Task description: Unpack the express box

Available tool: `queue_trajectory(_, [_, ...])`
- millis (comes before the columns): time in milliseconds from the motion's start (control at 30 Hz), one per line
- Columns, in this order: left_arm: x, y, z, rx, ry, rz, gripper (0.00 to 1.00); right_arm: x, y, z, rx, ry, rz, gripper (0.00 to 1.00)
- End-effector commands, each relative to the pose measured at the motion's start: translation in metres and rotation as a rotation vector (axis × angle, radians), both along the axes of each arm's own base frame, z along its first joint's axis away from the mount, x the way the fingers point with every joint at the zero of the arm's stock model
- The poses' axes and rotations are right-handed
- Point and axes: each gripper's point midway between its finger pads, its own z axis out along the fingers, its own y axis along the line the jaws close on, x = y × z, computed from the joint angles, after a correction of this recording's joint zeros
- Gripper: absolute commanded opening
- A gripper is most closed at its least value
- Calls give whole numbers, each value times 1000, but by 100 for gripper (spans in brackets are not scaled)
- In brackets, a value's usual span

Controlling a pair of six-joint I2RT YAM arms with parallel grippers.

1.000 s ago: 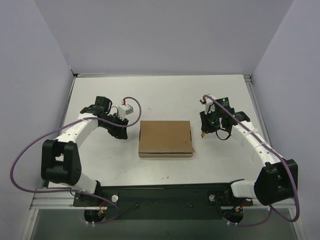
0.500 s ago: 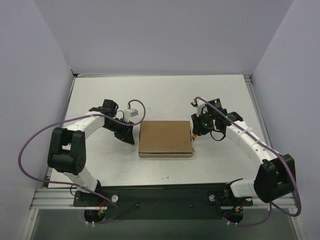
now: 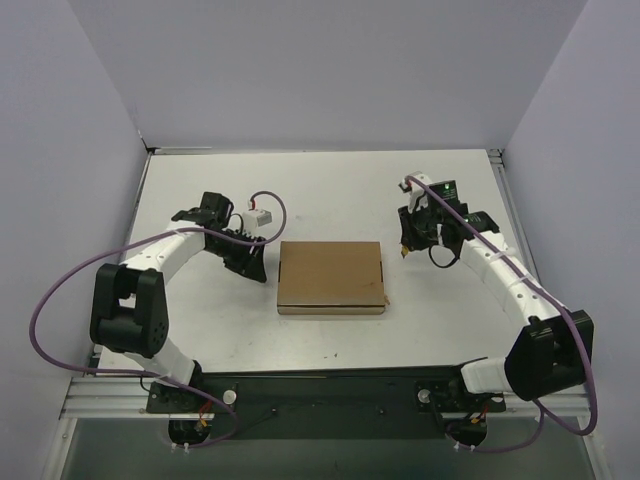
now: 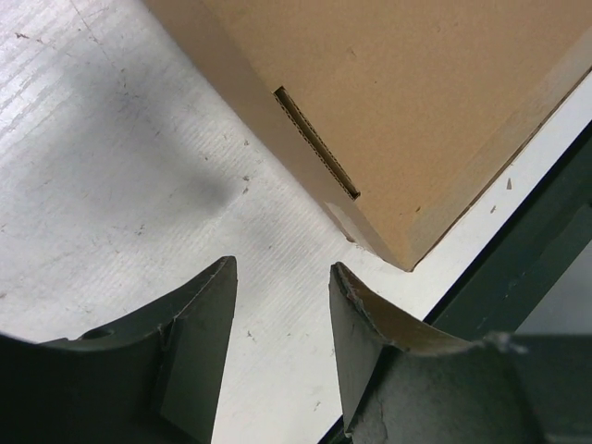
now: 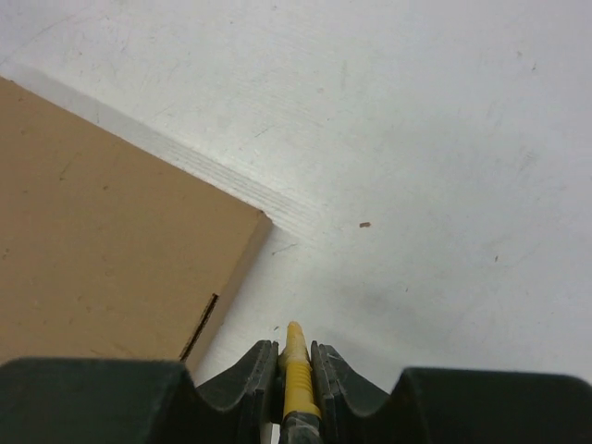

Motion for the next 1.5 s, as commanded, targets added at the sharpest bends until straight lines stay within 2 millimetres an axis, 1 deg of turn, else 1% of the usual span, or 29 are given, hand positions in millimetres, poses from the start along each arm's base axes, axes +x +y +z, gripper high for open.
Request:
queue_trajectory(0, [0, -7, 12, -48, 16, 44, 54, 23, -13, 18, -84, -78, -14, 0])
queue_trajectory(33, [0, -7, 11, -50, 19, 43, 54, 25, -18, 20, -116, -92, -13, 0])
queue_trajectory(67, [-1, -6, 8, -42, 29, 46, 54, 27, -28, 18, -170, -104, -33, 0])
queue_trajectory(133, [1, -6, 6, -38, 29, 52, 54, 32, -41, 19, -227, -136, -36, 0])
queue_trajectory(233, [0, -11, 5, -72, 43, 34, 54, 33, -46, 24, -193, -141, -64, 0])
queue_trajectory(300, [-4, -14, 2, -87, 64, 21, 54, 31, -37, 23, -158, -129, -39, 0])
queue_trajectory(433, [-12, -16, -14, -90, 142, 9, 54, 27, -25, 9, -139, -87, 15, 0])
queue_trajectory(533, [-13, -22, -19, -115, 171, -7, 53, 28, -16, 3, -117, -65, 41, 0])
queue_trajectory(667, [-13, -39, -15, -175, 178, -50, 53, 26, 1, 1, -82, -36, 80, 0])
queue_trajectory(767, [-22, -56, -10, -203, 187, -123, 53, 24, 16, -4, -90, -20, 142, 0])
queue_trajectory(800, [-30, -63, -10, -195, 187, -167, 53, 21, 27, -5, -92, -22, 178, 0])
queue_trajectory(833, [-34, -68, -10, -191, 186, -195, 53, 22, 33, -7, -93, -17, 197, 0])
queue_trajectory(867, [-38, -72, -9, -191, 183, -219, 53, 22, 39, -7, -97, -17, 219, 0])
queue_trajectory(900, [-43, -74, -9, -187, 189, -240, 53, 21, 49, -12, -100, -6, 246, 0])
queue_trajectory(967, [-51, -79, -8, -187, 198, -268, 53, 26, 59, -12, -96, -7, 263, 0])
queue_trajectory(1000, [-54, -78, -8, -182, 207, -271, 53, 27, 65, -18, -91, 11, 270, 0])
queue_trajectory(1033, [-56, -78, -7, -185, 206, -275, 53, 29, 68, -19, -86, 15, 273, 0])
queue_trajectory(1067, [-60, -75, -6, -179, 213, -287, 53, 35, 74, -15, -76, -1, 278, 0])
queue_trajectory(1100, [-62, -74, -3, -178, 206, -297, 53, 37, 80, -22, -78, 10, 290, 0])
queue_trajectory(1133, [-65, -72, 0, -176, 208, -304, 53, 40, 84, -21, -77, 4, 296, 0])
queue_trajectory(1167, [-71, -68, 2, -170, 218, -320, 53, 47, 91, -15, -67, -20, 302, 0])
queue_trajectory(1200, [-73, -66, 8, -163, 206, -330, 53, 50, 96, -20, -68, -11, 311, 0])
queue_trajectory(1233, [-75, -62, 10, -151, 205, -339, 53, 53, 103, -19, -66, -19, 323, 0])
queue_trajectory(1267, [-83, -55, 13, -138, 211, -371, 53, 60, 111, -10, -59, -44, 330, 0])
queue_trajectory(1300, [-84, -49, 17, -120, 191, -389, 53, 63, 117, -15, -60, -35, 340, 0])
queue_trajectory(1333, [-84, -45, 22, -111, 172, -411, 53, 66, 124, -14, -58, -45, 351, 0])
queue_trajectory(1367, [-92, -34, 25, -93, 170, -469, 53, 71, 129, -10, -53, -58, 353, 0])
queue_trajectory(1433, [-95, -21, 32, -41, 129, -555, 52, 87, 141, -5, -33, -80, 339, 0])
queue_trajectory(1467, [-102, -12, 36, -25, 124, -617, 52, 94, 143, -4, -28, -88, 327, 0])
